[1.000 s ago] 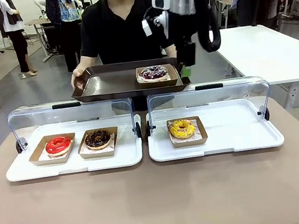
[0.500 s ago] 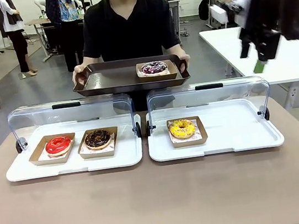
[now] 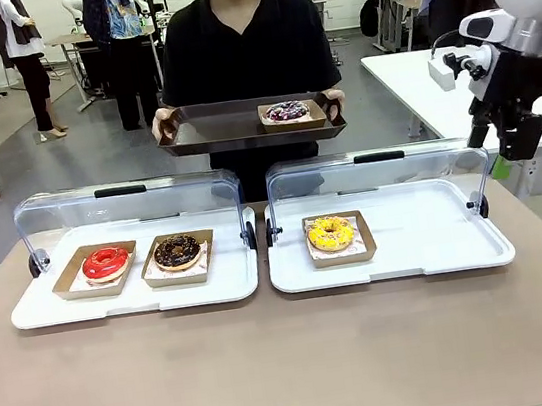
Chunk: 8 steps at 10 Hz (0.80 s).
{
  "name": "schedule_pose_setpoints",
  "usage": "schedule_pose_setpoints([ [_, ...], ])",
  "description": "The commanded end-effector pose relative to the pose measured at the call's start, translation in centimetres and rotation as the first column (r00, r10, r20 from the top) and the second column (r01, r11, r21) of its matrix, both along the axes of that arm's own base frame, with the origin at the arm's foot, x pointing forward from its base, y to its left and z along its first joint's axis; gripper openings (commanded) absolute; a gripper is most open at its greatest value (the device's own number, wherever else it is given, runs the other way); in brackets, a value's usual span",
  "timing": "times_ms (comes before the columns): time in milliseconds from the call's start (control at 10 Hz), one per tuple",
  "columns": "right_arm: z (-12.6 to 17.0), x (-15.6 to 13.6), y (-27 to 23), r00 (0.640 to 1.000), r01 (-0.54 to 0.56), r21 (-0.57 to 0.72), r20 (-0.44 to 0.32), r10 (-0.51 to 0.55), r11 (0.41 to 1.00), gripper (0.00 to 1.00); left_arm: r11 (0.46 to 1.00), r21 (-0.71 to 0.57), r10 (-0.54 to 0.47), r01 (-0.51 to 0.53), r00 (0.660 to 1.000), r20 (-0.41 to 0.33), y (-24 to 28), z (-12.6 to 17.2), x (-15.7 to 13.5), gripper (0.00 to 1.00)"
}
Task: Provide the desired donut to the person.
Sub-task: Place the picked Paper togo box onto the Handle tray extended by the person.
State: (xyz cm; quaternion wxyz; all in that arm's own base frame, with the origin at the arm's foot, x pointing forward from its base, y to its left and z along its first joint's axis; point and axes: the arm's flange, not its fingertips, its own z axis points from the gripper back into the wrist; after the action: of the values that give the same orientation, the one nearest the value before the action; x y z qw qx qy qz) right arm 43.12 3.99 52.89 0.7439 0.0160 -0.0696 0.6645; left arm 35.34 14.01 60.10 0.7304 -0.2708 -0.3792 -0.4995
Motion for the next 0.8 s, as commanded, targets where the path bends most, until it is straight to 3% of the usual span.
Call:
schedule_pose_setpoints([
  [0,0.2,-0.2,0.0,1.000,-0.021,-0.001,0.000,0.021,1.000,1.00,1.000,-0.008,-0.008,0.008,1.000,0.001,0.2,0.1,-0.1,1.00],
  [300,0.1,-0.1,0.1,1.000,-0.003,0.000,0.001,0.003,1.000,1.00,1.000,-0.008,-0.008,0.008,1.000,0.001,0.2,0.1,-0.1,1.00],
  [500,-0.4,2.2,-2.3,0.988,-0.058,0.352,-0.111,0.103,0.934,1.00,1.000,-0.008,-0.008,0.008,1.000,0.001,0.2,0.1,-0.1,1.00],
  [700,-0.8,3.6,-5.8,0.981,-0.084,0.617,-0.089,0.175,0.783,1.00,1.000,-0.008,-0.008,0.008,1.000,0.001,0.2,0.1,-0.1,1.00],
])
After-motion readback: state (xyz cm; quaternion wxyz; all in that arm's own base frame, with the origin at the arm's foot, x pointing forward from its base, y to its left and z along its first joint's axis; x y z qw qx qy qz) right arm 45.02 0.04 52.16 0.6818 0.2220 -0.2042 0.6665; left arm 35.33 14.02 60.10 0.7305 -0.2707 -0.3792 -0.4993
